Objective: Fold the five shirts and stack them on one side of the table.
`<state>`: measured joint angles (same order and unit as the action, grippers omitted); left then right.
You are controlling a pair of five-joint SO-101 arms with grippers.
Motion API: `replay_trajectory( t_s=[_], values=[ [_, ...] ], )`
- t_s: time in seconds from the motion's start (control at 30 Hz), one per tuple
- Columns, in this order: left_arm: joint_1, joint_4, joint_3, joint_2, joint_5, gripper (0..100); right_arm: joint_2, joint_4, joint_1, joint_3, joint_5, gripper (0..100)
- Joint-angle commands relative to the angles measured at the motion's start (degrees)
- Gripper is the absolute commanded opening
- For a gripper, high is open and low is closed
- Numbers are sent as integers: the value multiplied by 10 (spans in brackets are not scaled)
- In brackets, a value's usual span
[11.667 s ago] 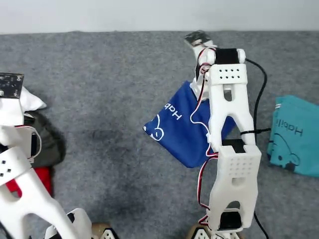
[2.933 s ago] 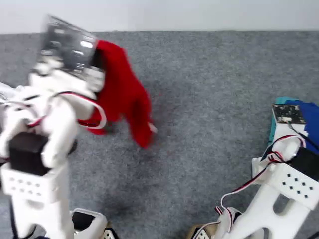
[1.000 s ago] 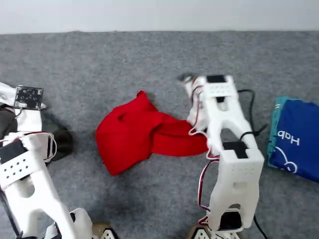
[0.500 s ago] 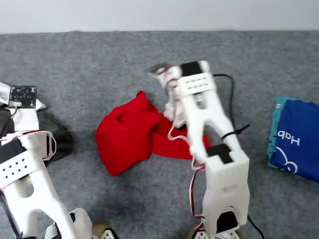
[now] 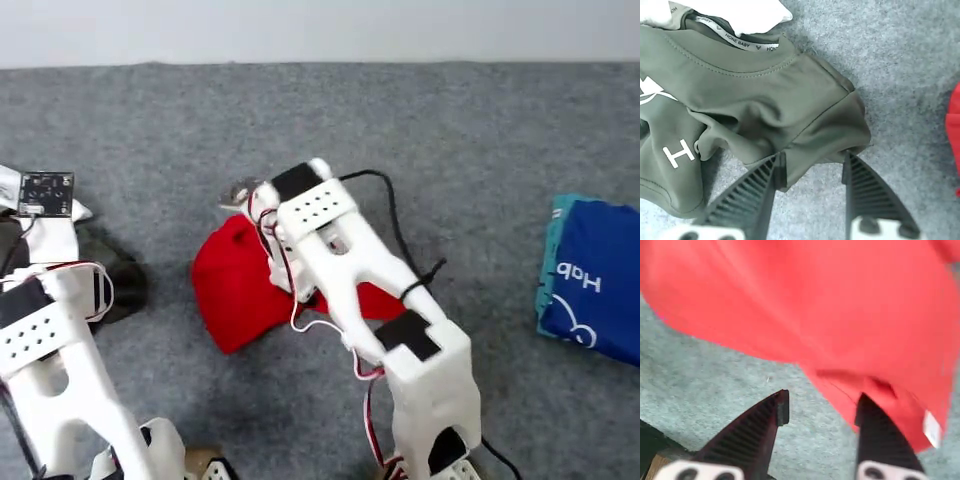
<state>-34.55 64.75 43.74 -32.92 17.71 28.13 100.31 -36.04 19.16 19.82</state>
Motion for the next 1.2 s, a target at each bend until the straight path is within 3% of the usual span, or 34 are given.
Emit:
replay_trajectory(
  t_s=[0.0, 0.2, 0.4, 0.57, 0.83, 1.17],
  values=[
    [-1, -1, -22, -11, -6, 188, 35, -19, -2, 6, -6, 243],
    [-3, 2, -22, -12, -5, 188, 104, -58, -1, 6, -6, 235],
    [-3, 3, -22, -12, -5, 188, 109, -44, 29, 41, -4, 2],
    [-3, 3, -22, -12, -5, 188, 69, 29, 87, 117, 19, 13],
    [0, 3, -25, -12, -5, 188, -118, 28, 151, 119, 121, 9],
    [0, 3, -24, -12, -5, 188, -277, 27, 227, 68, 175, 9]
  ],
)
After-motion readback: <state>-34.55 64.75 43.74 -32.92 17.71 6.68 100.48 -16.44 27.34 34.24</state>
